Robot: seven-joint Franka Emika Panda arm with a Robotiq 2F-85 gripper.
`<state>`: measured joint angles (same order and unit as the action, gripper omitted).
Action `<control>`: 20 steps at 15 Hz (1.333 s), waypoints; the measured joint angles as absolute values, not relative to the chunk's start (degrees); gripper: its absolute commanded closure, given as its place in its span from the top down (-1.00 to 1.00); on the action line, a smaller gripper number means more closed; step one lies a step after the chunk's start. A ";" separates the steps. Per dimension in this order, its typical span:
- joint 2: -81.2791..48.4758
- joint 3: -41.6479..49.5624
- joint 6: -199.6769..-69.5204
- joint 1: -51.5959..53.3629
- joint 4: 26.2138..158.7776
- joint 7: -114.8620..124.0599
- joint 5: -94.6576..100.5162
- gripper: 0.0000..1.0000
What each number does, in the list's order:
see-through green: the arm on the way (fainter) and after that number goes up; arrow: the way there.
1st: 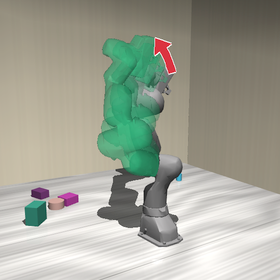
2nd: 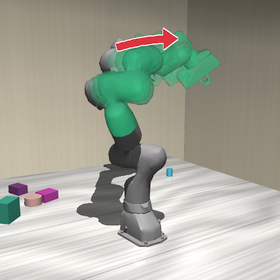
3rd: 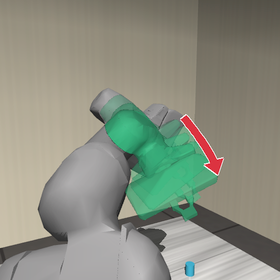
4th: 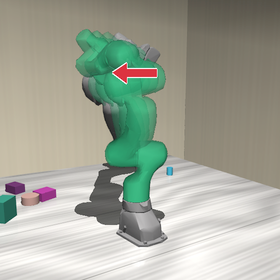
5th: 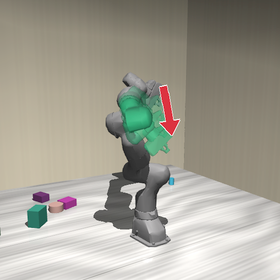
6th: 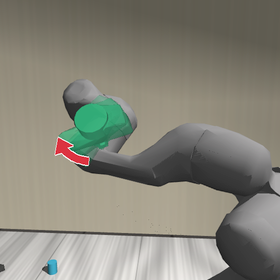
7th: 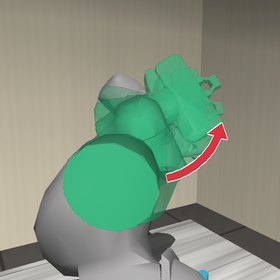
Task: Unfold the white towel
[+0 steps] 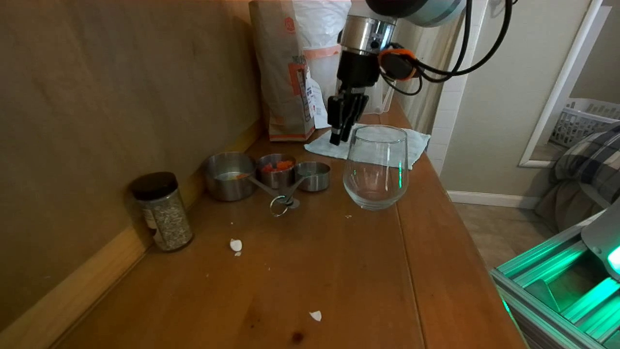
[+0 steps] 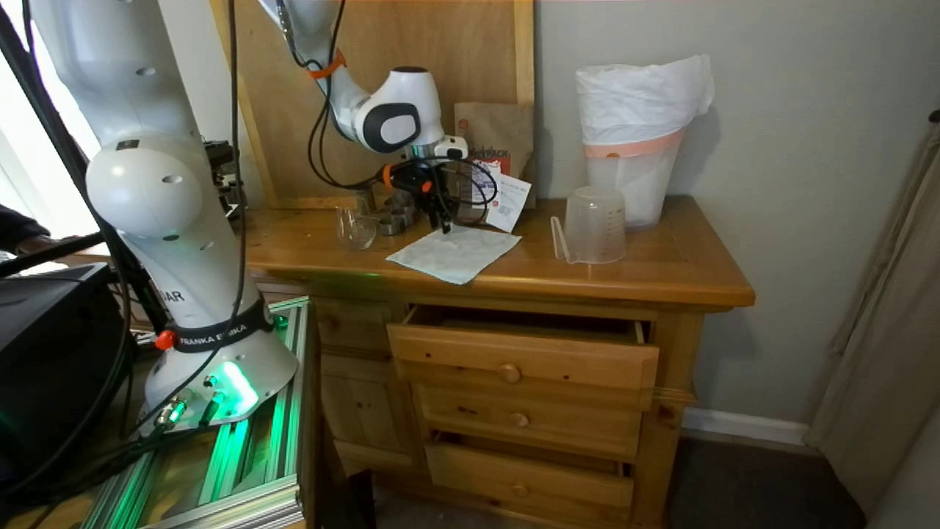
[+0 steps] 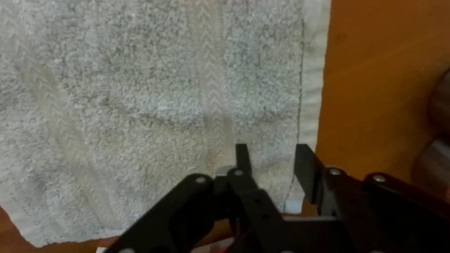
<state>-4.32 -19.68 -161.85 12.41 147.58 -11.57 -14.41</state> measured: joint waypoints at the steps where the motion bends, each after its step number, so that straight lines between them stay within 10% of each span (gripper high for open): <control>1: -3.35 -19.52 -161.25 12.17 147.45 -12.33 -15.18 0.54; 4: 0.79 -18.27 -158.36 12.01 147.41 -13.51 -16.68 0.99; 20: 31.75 -6.49 -124.12 12.02 148.49 -12.94 -12.48 1.00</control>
<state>31.75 -6.49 -124.12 12.02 148.49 -12.94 -12.48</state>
